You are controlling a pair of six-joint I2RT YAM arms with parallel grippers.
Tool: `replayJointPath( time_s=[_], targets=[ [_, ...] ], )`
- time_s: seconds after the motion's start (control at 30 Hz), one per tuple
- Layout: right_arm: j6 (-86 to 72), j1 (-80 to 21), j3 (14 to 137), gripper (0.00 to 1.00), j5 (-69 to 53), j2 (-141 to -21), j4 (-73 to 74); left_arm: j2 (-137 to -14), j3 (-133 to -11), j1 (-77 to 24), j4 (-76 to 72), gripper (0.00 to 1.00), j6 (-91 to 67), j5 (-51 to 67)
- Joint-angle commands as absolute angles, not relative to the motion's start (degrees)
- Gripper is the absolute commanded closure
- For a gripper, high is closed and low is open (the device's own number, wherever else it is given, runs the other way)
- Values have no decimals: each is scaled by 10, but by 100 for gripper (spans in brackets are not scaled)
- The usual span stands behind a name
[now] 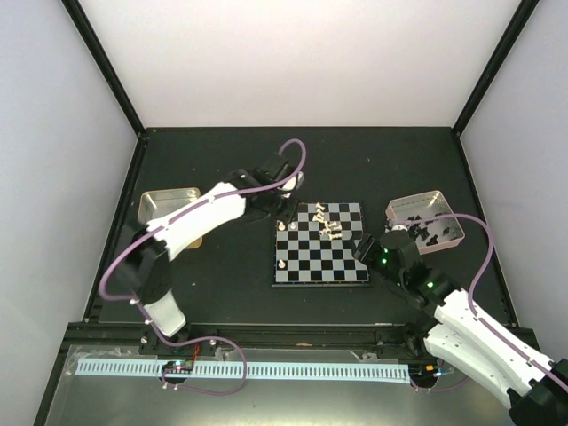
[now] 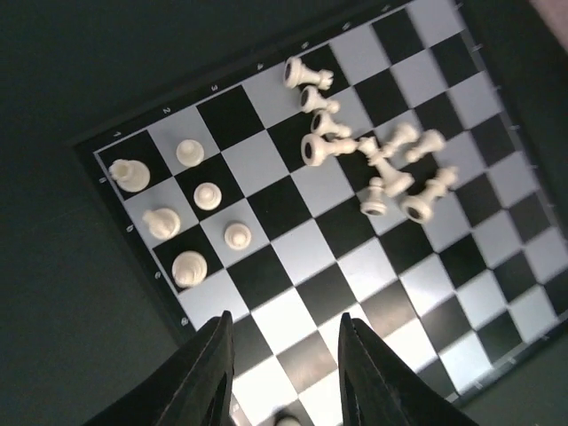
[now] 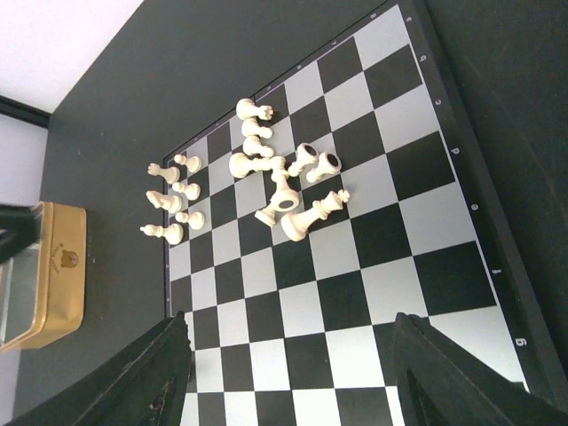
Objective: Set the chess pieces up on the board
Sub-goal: Pick up the chess piece from the chessboard.
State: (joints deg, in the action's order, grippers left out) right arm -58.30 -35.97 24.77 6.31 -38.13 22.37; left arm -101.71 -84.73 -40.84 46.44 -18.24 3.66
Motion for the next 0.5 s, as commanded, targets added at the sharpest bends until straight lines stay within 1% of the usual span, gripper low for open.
replayJointPath(
  time_s=[0.0, 0.1, 0.27, 0.4, 0.47],
  targets=[
    [-528, -357, 288, 38, 77, -419, 219, -892, -763, -409, 376, 64, -189, 42],
    [-501, -357, 316, 39, 75, -467, 224, -796, -687, -408, 325, 60, -189, 11],
    [-460, -357, 372, 43, 70, -571, 230, -614, -565, -404, 249, 50, -177, -42],
    [-434, -358, 423, 48, 65, -658, 240, -473, -475, -403, 196, 38, -153, -90],
    [-424, -358, 448, 53, 62, -702, 248, -408, -438, -403, 179, 31, -144, -108]
  ],
)
